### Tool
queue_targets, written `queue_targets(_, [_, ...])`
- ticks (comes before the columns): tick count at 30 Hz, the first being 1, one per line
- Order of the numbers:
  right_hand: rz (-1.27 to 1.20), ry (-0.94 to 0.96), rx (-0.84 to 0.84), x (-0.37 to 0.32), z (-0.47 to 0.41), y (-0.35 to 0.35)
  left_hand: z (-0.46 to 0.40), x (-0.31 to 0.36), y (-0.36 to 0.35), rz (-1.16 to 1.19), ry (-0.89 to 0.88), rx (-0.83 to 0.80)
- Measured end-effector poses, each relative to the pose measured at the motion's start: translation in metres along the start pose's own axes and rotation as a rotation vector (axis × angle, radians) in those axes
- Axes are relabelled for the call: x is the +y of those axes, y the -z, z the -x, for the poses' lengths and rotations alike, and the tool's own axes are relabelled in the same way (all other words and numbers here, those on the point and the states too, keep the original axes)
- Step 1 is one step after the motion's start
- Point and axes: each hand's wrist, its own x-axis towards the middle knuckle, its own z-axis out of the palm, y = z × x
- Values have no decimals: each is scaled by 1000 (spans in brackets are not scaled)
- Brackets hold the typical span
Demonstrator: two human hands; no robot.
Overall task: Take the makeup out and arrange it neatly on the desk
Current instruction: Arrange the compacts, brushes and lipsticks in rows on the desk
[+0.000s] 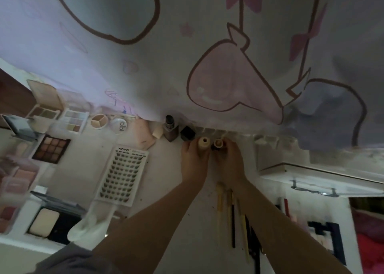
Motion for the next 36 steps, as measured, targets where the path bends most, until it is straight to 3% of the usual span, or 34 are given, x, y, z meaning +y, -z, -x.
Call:
queue_targets(3, [-161,-7,-13,-3,10,7,5,0,5,2,27,-8])
queue_targets(7, [72,14,-50,13,39,33,40,-7,24,7,116,-48])
queue_targets(13, [487,15,-189,33,114,49,91,-12,10,-514,-24,-456])
queue_targets(18, [605,-87,-106,36,126,25,89,-5,1,-795,-143,-561])
queue_targets(25, [727,-179,-163,19,126,9,89,-9,45,-965,-126,-591])
queue_targets(32, [601,-65,-276,-39,126,-52,61,-20,120,-1128,-91,-387])
queue_targets(36, [568,-42,-283,-62,131,-92,57,-37,138,-1194,-35,-403])
